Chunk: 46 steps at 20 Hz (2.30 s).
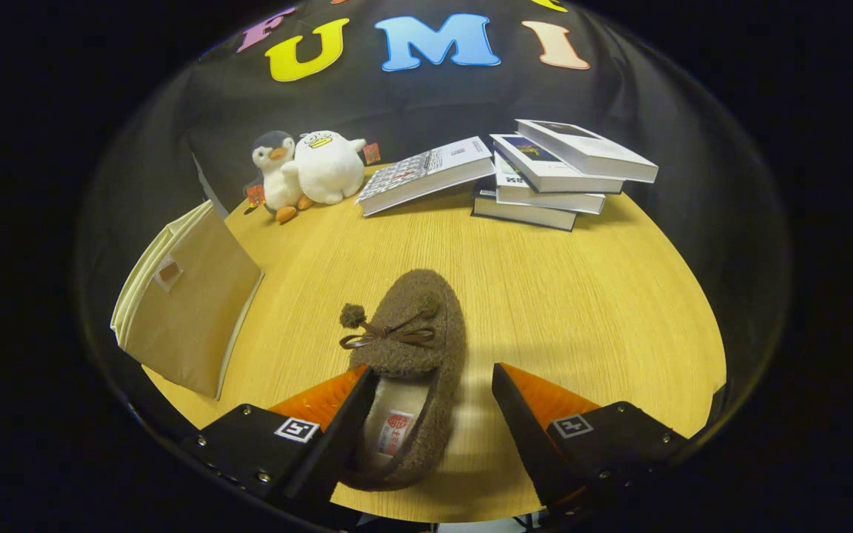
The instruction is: Open the storage box then place both shoes into the box .Put the left shoe in first, then the right shoe, with the right side of both shoes facing outward in a uniform manner.
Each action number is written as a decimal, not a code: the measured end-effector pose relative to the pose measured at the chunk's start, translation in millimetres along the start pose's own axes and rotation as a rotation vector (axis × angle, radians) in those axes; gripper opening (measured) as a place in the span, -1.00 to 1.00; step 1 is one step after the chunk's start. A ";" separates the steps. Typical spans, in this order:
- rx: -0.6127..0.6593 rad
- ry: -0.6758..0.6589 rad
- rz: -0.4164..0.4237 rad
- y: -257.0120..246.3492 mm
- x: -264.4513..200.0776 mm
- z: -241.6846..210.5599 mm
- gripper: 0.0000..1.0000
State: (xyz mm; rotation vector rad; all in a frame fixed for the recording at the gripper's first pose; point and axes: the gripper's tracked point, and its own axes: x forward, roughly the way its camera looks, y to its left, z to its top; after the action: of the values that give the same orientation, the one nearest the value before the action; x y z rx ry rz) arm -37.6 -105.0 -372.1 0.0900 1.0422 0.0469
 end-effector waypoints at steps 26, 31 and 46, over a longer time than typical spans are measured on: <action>0.357 0.041 -0.003 27.9 -20.6 24.6 -0.99; 0.376 -0.003 0.030 63.3 -43.4 55.8 -1.00; 0.355 -0.081 0.183 211.0 -71.2 123.5 -0.99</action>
State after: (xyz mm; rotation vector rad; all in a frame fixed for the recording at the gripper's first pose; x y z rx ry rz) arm 34.1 92.8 -228.5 0.5060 0.9504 0.0233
